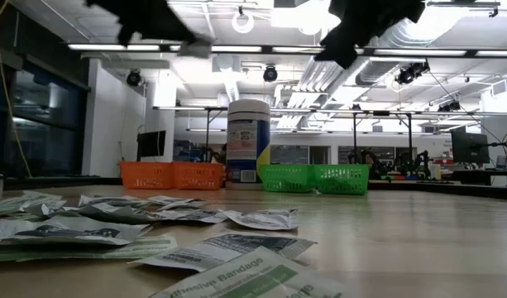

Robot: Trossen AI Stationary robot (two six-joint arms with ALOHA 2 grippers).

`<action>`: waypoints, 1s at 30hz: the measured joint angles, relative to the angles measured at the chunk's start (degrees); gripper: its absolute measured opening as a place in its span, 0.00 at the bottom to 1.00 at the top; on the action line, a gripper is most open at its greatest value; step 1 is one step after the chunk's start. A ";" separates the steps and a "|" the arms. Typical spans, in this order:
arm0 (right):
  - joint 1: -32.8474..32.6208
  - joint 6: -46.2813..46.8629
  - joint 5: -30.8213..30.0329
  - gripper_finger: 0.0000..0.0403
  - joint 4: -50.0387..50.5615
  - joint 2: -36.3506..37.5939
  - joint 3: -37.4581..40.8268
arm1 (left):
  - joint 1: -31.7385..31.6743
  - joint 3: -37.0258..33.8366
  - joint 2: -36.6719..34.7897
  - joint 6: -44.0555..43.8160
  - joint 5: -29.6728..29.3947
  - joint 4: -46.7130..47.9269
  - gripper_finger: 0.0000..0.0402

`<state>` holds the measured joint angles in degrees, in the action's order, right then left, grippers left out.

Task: Pick & Place First Aid Supplies
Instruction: Put the black towelette pack into the left green bin

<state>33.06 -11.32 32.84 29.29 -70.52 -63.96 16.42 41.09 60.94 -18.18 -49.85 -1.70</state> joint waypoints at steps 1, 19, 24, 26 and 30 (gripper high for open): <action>-1.33 0.55 -0.51 0.54 -1.48 -0.02 0.00 | -1.83 1.07 0.68 2.81 1.54 -1.35 0.00; -11.32 11.34 -9.81 0.53 -18.46 -1.38 0.00 | -19.48 8.09 10.23 22.47 21.21 -23.25 0.00; -12.80 12.14 -10.85 0.53 -21.95 -4.93 0.00 | -21.39 8.07 12.30 22.59 25.60 -27.84 0.00; -12.96 13.51 -9.98 0.53 -23.89 -6.38 0.00 | -21.46 8.09 12.71 22.85 26.45 -28.41 0.00; -13.31 15.49 -9.22 0.53 -28.27 -8.48 0.00 | -21.42 8.07 13.21 22.89 26.85 -28.35 0.00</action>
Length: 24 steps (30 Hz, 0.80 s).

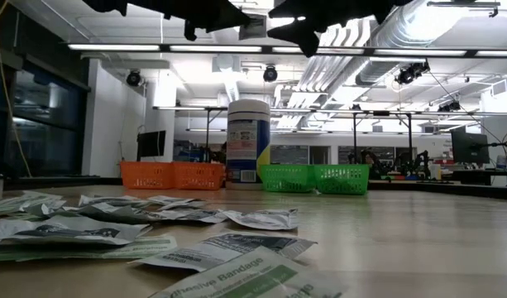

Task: Pick & Place First Aid Supplies
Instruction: Put the black towelette pack into the left green bin

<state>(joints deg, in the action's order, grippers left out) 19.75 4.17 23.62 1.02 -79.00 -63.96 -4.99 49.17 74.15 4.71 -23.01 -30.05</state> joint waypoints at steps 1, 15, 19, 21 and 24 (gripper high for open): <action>-0.04 0.40 0.12 0.53 -1.19 -0.54 0.00 | 0.00 0.00 0.00 0.00 0.19 0.01 0.00; 0.23 3.73 2.74 0.42 -10.08 -4.68 0.00 | 0.00 0.00 0.00 0.52 1.27 0.32 0.00; 0.82 4.83 2.70 0.28 -10.31 -4.70 0.00 | 0.00 -0.02 0.00 0.57 1.49 0.43 0.00; 0.92 4.59 2.70 0.20 -10.12 -4.70 0.00 | 0.00 -0.01 0.00 0.60 1.49 0.44 0.00; 0.92 4.50 2.53 0.09 -10.22 -4.70 0.00 | 0.01 -0.02 0.00 0.60 1.66 0.42 0.00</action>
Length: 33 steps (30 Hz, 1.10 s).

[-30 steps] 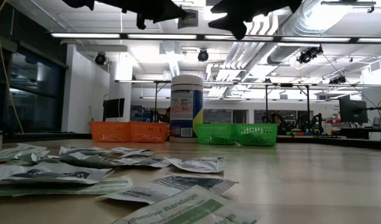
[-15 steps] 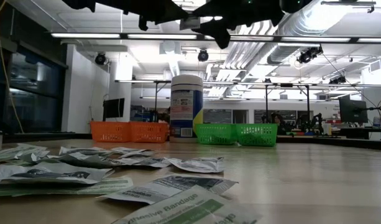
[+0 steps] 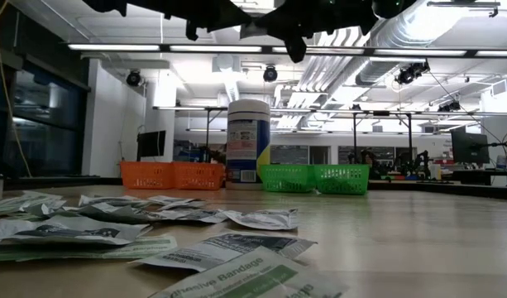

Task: Pick & Place First Aid Supplies
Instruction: Put the black towelette pack into the left green bin

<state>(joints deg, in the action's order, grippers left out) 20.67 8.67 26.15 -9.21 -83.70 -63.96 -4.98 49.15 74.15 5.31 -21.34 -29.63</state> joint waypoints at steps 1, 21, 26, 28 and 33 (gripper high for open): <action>0.00 -0.07 -0.01 0.05 -0.02 0.00 0.00 | 0.01 0.00 0.00 -0.01 0.02 -0.03 0.00; 1.47 -0.08 5.07 0.00 4.21 0.46 0.00 | 0.12 -0.04 0.00 4.09 2.42 -0.54 0.31; 4.66 -1.14 6.48 0.00 9.18 1.66 0.00 | 0.12 -0.10 -1.12 4.99 2.72 -0.62 0.45; 6.35 -1.64 6.54 0.00 12.01 2.71 0.00 | 0.10 -0.09 -2.83 5.05 2.71 0.15 0.48; 10.76 -4.84 6.51 0.00 18.95 5.48 0.00 | 0.12 -0.09 -9.88 9.11 0.50 5.44 0.48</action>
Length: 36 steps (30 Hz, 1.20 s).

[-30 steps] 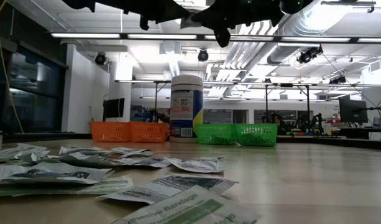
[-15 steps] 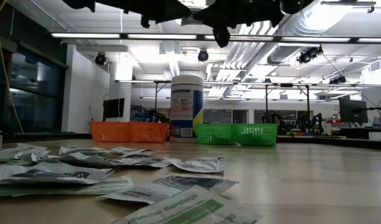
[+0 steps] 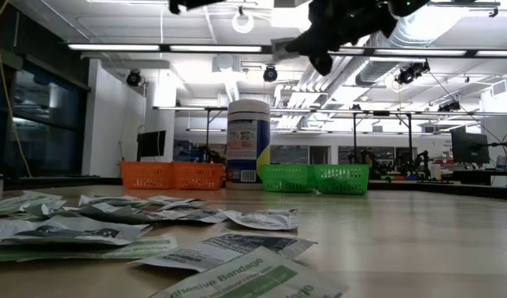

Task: Pick & Place First Aid Supplies
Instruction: Put the black towelette pack into the left green bin

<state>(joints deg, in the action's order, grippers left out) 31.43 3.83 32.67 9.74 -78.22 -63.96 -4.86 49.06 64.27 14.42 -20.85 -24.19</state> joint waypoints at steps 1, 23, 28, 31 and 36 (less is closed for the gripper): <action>0.88 -0.40 -0.04 0.00 1.24 0.54 0.00 | 0.00 0.07 -1.37 0.34 -0.46 1.50 0.47; 7.17 -4.93 -12.76 0.00 15.65 -10.68 -3.53 | -0.02 0.04 -23.01 5.28 -2.72 29.06 0.46; 8.49 -5.51 -12.67 0.00 23.50 -19.66 -12.42 | -0.02 0.04 -26.45 5.48 -1.70 32.54 0.46; 9.49 -7.85 -12.58 0.00 30.89 -25.03 -19.02 | -0.02 0.04 -28.13 5.30 -0.44 36.38 0.46; 11.31 -13.15 -12.76 0.00 43.67 -33.14 -30.49 | -0.02 0.04 -29.42 4.63 2.87 40.81 0.46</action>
<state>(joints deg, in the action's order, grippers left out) 42.74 -9.31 19.91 53.41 -111.36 -94.46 -4.89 49.10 34.85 19.05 -17.98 16.63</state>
